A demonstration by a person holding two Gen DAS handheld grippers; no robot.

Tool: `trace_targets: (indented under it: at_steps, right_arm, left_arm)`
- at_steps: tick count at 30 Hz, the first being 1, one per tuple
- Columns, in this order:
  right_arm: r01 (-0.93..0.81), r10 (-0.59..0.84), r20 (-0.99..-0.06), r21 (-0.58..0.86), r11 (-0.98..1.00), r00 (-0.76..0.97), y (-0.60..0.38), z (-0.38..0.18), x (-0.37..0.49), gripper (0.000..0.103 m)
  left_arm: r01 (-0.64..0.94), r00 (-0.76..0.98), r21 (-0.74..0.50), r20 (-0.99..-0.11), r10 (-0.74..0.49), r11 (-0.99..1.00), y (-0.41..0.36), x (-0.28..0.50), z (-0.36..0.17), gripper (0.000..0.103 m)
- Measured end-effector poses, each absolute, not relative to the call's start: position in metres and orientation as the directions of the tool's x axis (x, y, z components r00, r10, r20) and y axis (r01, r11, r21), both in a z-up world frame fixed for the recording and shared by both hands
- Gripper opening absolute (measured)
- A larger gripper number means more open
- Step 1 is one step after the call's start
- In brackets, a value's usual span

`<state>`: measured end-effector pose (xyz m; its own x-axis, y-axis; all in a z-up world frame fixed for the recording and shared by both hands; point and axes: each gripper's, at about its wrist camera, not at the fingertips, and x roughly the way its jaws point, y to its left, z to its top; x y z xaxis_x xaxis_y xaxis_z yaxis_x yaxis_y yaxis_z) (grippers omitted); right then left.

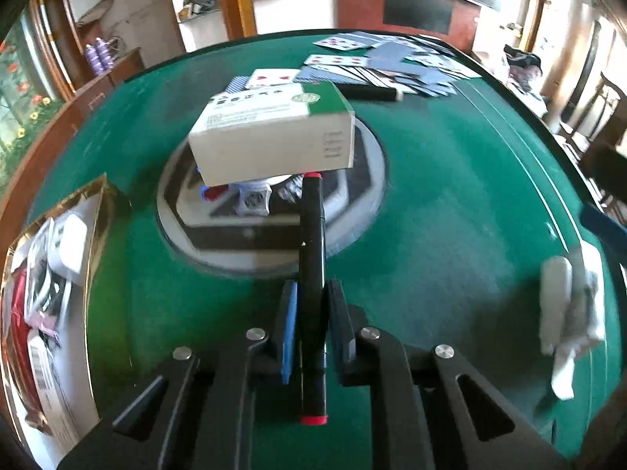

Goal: Organize objects
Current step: 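Grasp the long black marker with the left tool, then grasp the white bottle with orange cap with the right tool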

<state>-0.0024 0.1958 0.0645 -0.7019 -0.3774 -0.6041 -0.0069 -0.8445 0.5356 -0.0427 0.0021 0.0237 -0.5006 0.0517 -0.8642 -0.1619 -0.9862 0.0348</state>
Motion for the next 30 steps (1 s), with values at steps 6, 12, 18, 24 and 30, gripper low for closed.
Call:
trace_targets:
  at_steps: [6,12,18,24,30]
  right_arm:
    - [-0.036,-0.375,-0.606,0.556,-0.831,-0.701,0.202,0.059,-0.003,0.096]
    - [-0.058,-0.349,-0.614,0.543,-0.838,-0.708,0.204,0.057,-0.004,0.096]
    - [-0.036,-0.341,-0.615,0.516,-0.856,-0.711,0.197,0.057,-0.005,0.096]
    - [-0.008,-0.344,-0.625,0.489,-0.872,-0.701,0.188,0.054,-0.006,0.096]
    - [0.035,-0.322,-0.629,0.424,-0.905,-0.708,0.171,0.057,-0.002,0.096]
  left_arm:
    - [-0.172,-0.448,-0.083,-0.881,0.153,-0.982,-0.014,-0.010,0.025,0.014]
    - [-0.197,-0.450,-0.042,-0.884,0.129,-0.979,0.000,-0.016,0.024,0.034]
    - [-0.223,-0.503,0.023,-0.859,0.094,-0.975,0.012,-0.013,0.022,0.015]
    - [-0.232,-0.518,-0.101,-0.829,0.211,-0.967,-0.014,0.002,0.035,0.014]
    - [-0.218,-0.594,-0.254,-0.732,0.334,-0.942,-0.057,0.036,0.071,0.014]
